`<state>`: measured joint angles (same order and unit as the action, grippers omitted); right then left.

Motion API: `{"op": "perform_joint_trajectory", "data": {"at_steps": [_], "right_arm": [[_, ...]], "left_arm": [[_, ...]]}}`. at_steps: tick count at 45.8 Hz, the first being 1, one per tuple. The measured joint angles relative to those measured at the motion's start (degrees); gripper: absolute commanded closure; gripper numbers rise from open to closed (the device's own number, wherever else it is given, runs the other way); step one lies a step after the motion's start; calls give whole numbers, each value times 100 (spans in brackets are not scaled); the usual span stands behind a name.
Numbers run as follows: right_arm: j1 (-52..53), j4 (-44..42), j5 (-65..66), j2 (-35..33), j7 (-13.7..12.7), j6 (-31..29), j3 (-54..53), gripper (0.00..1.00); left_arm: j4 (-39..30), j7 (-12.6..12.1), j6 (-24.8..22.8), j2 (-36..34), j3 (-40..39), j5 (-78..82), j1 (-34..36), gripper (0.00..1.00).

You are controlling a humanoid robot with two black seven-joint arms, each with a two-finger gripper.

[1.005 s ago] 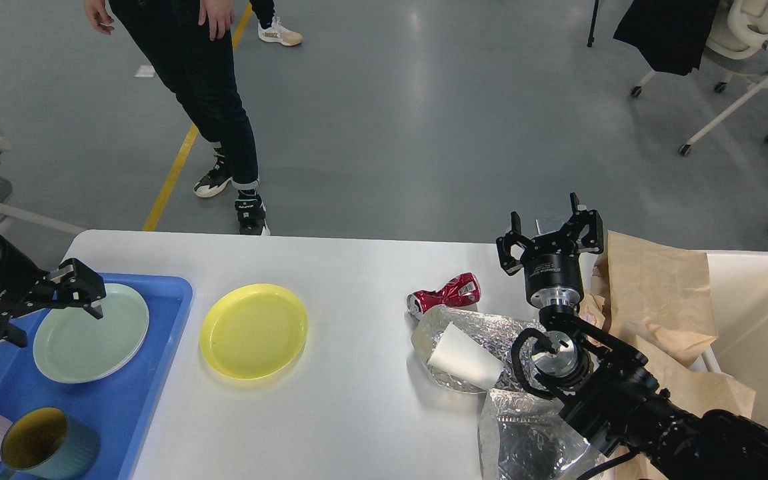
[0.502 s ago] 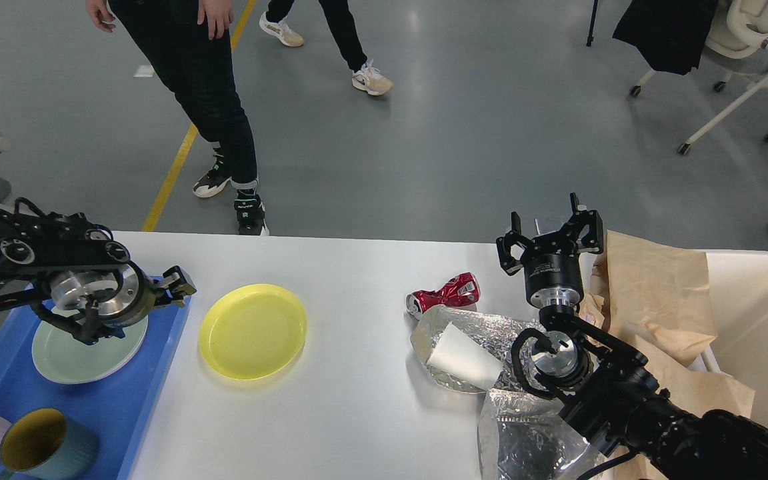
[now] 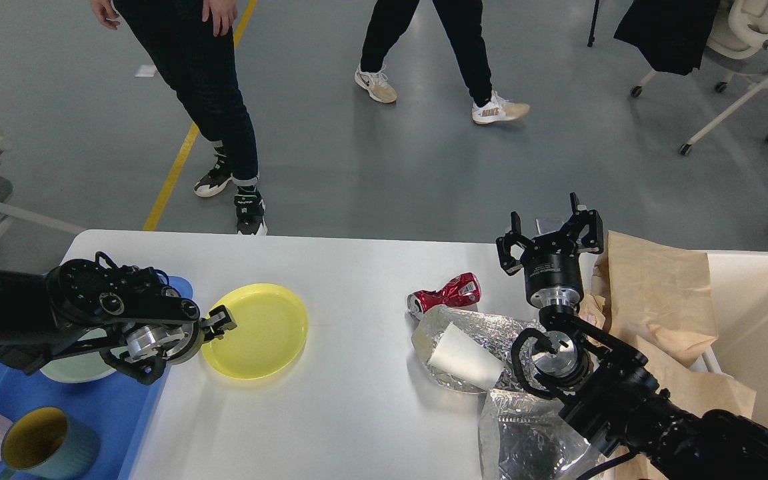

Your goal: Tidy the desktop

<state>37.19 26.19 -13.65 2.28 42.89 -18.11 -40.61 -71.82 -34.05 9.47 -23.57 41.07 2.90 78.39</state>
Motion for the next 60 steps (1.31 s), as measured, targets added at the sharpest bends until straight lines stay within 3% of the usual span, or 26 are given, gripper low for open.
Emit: {"op": "perform_joint_trajectory", "data": {"at_steps": [8, 19, 31, 47, 60], "right_arm": [[1, 0, 3, 0, 0, 0, 0, 0], [1, 0, 3, 0, 0, 0, 0, 0], [1, 0, 3, 0, 0, 0, 0, 0], [1, 0, 2, 0, 0, 0, 0, 0], [1, 0, 1, 0, 0, 0, 0, 0]], "left_arm": [[85, 4, 64, 50, -175, -8, -161, 7], [262, -6, 627, 290, -704, -9, -656, 8], [396, 1, 712, 349, -764, 3, -1007, 8], [1038, 12, 715, 377, -917, 1, -1292, 20], [1083, 23, 715, 472, -1066, 0, -1396, 43]]}}
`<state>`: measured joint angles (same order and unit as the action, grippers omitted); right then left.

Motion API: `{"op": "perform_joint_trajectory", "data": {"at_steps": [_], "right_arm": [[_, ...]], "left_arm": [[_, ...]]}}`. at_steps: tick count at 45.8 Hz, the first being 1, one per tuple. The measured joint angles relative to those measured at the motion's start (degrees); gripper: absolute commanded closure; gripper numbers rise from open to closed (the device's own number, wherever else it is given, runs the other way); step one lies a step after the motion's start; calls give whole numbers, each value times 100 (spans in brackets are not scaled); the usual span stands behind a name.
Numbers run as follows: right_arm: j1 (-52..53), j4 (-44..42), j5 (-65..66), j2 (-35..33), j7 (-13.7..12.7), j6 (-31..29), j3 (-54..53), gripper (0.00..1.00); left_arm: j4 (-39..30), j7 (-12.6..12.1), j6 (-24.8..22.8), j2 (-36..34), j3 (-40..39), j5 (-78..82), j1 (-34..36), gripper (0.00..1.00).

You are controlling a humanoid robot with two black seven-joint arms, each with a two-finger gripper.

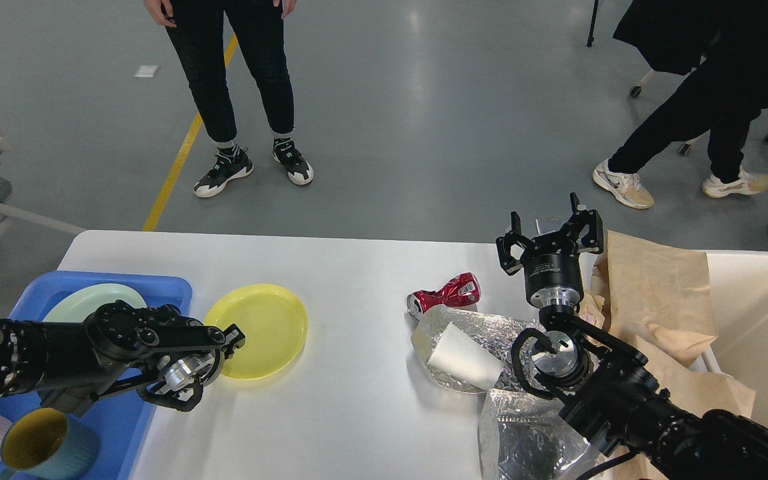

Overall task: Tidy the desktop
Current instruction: 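Push the left gripper toward the yellow plate edge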

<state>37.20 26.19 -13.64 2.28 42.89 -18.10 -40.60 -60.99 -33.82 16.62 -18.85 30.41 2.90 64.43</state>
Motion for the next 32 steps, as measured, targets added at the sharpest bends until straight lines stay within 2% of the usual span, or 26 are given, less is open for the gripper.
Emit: {"op": "perform_joint_trajectory", "data": {"at_steps": [3, 7, 11, 15, 19, 32], "right_arm": [[0, 0, 0, 0, 0, 0, 0, 0], [0, 0, 0, 0, 0, 0, 0, 0], [0, 0, 0, 0, 0, 0, 0, 0], [0, 0, 0, 0, 0, 0, 0, 0], [0, 0, 0, 0, 0, 0, 0, 0], [0, 0, 0, 0, 0, 0, 0, 0]], "left_arm": [[0, 10, 0, 49, -4, 0, -46, 52], [0, 42, 0, 72, -7, 4, -67, 57], [0, 190, 0, 87, -9, 8, -75, 60], [0, 377, 0, 91, -9, 9, -88, 69], [7, 452, 0, 91, -7, 9, -101, 75], [11, 473, 0, 98, 8, 15, -112, 81]]}}
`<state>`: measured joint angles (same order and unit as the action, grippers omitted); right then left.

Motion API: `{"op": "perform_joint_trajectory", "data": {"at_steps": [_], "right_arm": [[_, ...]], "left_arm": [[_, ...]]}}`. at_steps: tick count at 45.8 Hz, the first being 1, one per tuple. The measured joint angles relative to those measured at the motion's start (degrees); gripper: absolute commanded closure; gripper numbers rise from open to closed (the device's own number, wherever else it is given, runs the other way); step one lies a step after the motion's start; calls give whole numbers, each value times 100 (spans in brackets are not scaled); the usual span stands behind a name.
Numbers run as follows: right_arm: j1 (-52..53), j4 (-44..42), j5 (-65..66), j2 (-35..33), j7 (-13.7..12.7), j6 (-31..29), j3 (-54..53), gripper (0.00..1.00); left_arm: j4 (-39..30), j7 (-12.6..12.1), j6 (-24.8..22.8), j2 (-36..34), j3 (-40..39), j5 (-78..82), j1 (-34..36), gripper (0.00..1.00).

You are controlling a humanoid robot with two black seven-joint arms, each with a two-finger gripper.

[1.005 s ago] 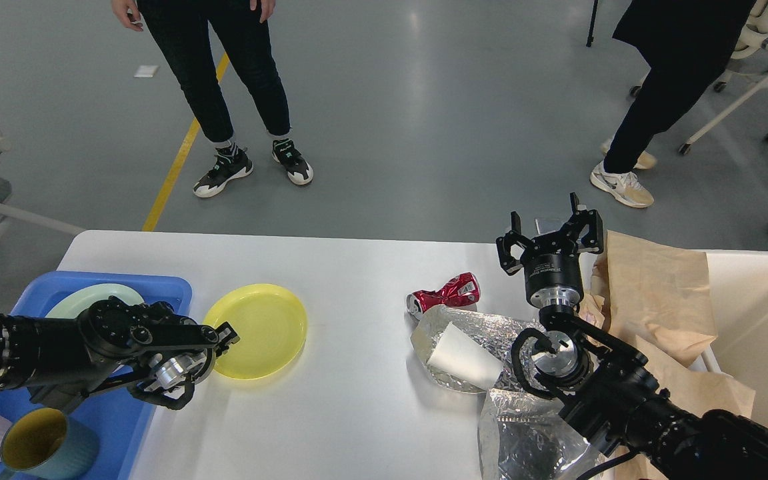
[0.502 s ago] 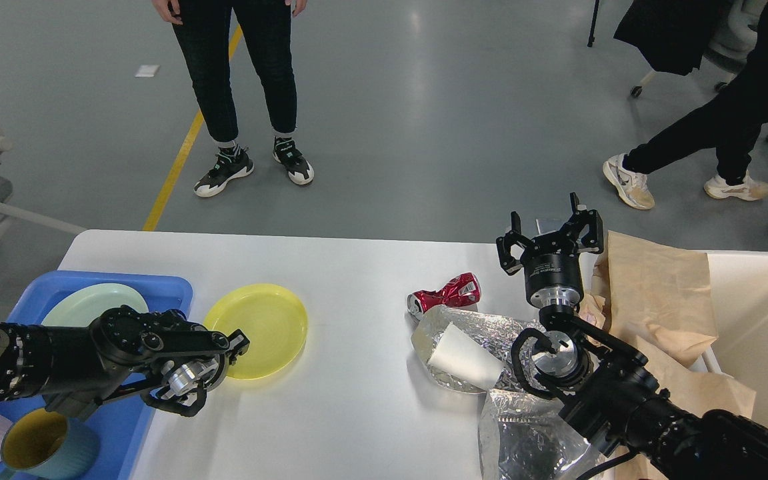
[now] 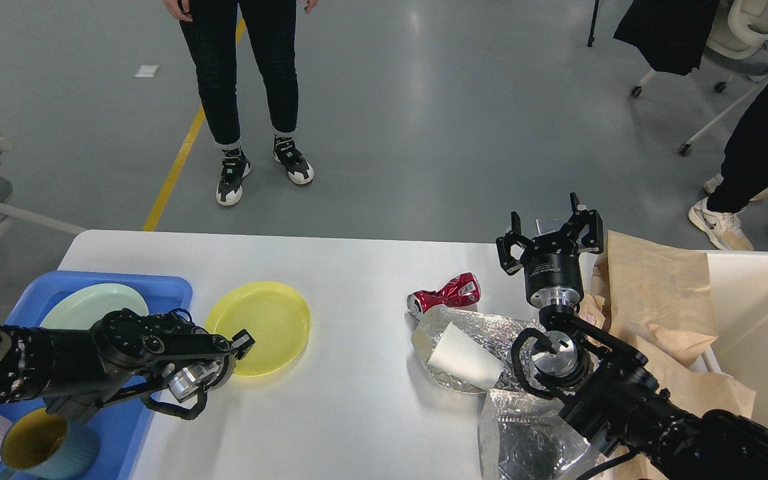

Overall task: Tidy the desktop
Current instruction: 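Push the left gripper toward the yellow plate edge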

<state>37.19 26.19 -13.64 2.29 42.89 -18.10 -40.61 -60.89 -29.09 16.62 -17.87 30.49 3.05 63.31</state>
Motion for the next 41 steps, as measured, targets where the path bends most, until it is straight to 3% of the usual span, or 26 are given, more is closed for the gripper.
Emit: {"op": "perform_joint_trajectory", "data": {"at_steps": [17, 25, 41], "right_arm": [[0, 0, 0, 0, 0, 0, 0, 0], [0, 0, 0, 0, 0, 0, 0, 0], [0, 0, 0, 0, 0, 0, 0, 0]], "left_arm": [[-2, 0, 0, 3, 18, 1, -97, 84], [-2, 0, 0, 3, 19, 3, -115, 100], [-12, -72, 1, -3, 45, 12, -92, 100]]}}
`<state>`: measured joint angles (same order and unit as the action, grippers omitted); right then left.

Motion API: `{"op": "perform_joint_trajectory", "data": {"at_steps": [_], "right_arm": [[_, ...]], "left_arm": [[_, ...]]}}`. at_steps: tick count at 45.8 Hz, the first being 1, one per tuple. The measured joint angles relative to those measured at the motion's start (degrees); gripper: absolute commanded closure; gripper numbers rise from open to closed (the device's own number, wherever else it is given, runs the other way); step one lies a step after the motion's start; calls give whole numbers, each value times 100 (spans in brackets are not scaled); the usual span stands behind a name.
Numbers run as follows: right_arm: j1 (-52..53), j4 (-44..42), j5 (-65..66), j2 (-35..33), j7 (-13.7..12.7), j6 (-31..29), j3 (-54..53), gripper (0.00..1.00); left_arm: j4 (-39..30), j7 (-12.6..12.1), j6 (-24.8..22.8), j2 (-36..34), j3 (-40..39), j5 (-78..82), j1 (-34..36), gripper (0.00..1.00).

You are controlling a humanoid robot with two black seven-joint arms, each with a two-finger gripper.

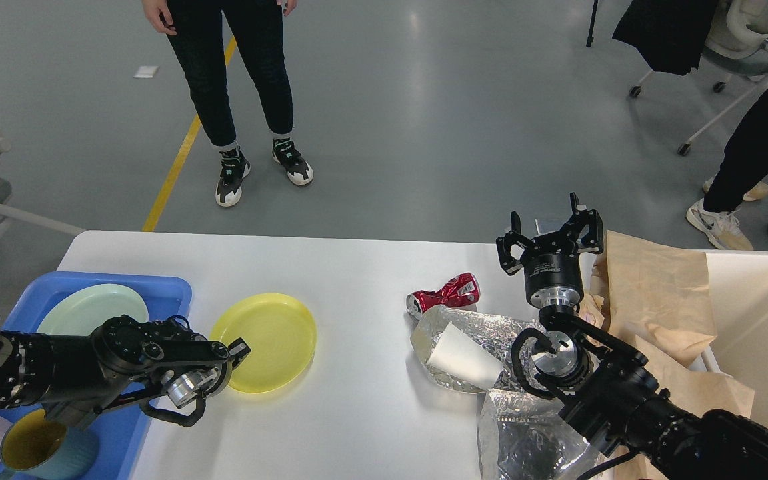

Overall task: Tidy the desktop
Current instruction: 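Push the left gripper toward the yellow plate edge, then lift the yellow plate with the left gripper onto the pale green plate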

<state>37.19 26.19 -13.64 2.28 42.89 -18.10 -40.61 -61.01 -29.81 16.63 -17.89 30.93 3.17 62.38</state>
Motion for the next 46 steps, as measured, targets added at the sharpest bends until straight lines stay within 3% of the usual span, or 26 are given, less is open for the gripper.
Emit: {"op": "perform_joint_trajectory", "data": {"at_steps": [17, 26, 33, 46], "right_arm": [[0, 0, 0, 0, 0, 0, 0, 0], [0, 0, 0, 0, 0, 0, 0, 0], [0, 0, 0, 0, 0, 0, 0, 0], [0, 0, 0, 0, 0, 0, 0, 0]], "left_arm": [[-241, -315, -106, -306, -33, 364, 471, 100], [-466, -446, -490, -604, -51, 583, 963, 100], [-498, -479, -1303, -882, -57, 666, 1351, 100], [-492, -473, -3591, -1824, -62, 751, 2281, 100]]}}
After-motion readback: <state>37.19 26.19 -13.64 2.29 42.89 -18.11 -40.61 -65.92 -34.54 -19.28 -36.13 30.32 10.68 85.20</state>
